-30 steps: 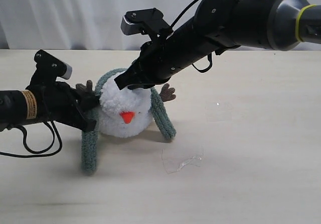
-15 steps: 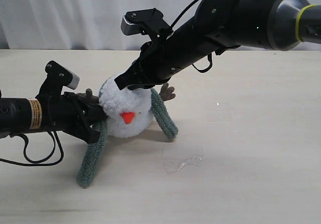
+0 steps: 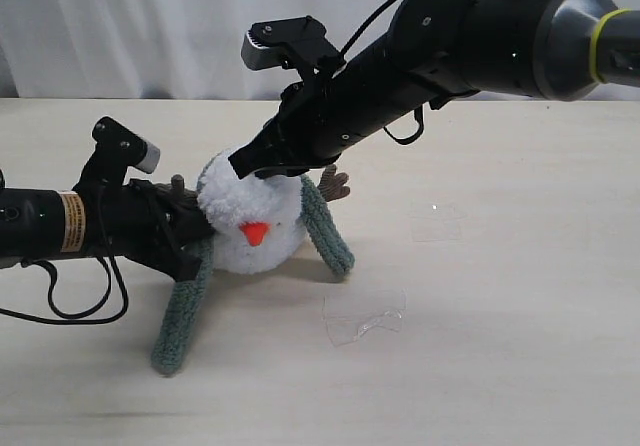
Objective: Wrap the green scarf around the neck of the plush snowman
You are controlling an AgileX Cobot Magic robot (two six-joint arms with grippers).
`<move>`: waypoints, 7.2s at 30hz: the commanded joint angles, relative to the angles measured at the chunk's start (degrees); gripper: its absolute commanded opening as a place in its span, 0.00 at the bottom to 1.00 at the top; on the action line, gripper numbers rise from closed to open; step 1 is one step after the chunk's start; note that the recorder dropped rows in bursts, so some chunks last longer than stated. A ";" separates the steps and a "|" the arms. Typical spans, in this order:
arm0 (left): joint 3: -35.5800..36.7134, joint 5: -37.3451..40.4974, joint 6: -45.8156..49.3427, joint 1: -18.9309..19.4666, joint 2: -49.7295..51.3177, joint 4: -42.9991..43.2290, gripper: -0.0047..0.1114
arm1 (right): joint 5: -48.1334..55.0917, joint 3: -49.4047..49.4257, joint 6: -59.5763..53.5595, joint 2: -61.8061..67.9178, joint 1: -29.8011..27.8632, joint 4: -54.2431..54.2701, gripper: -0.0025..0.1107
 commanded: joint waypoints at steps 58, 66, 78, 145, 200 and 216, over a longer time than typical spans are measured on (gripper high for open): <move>-0.09 3.24 -15.14 -0.37 -4.43 21.45 0.63 | 1.93 12.07 13.71 -10.64 -0.16 -25.02 0.59; -0.09 1.55 -15.14 -0.37 -4.43 21.81 0.63 | -1.76 13.42 8.61 -2.73 -0.06 -21.72 0.59; -0.09 1.55 -15.14 -0.37 -4.43 21.81 0.63 | -11.99 13.42 7.21 2.11 -0.06 -21.83 0.59; -0.09 -0.24 -16.80 -0.37 -4.43 16.73 0.63 | 4.91 13.65 -10.92 5.91 -0.07 14.54 0.08; 3.56 -14.30 -14.13 -0.37 3.38 18.58 0.63 | 5.32 13.31 -6.15 5.91 -0.07 10.95 0.64; 3.68 -19.35 -3.32 -3.70 4.18 14.20 0.63 | 6.55 12.72 -8.35 5.91 0.66 11.02 0.64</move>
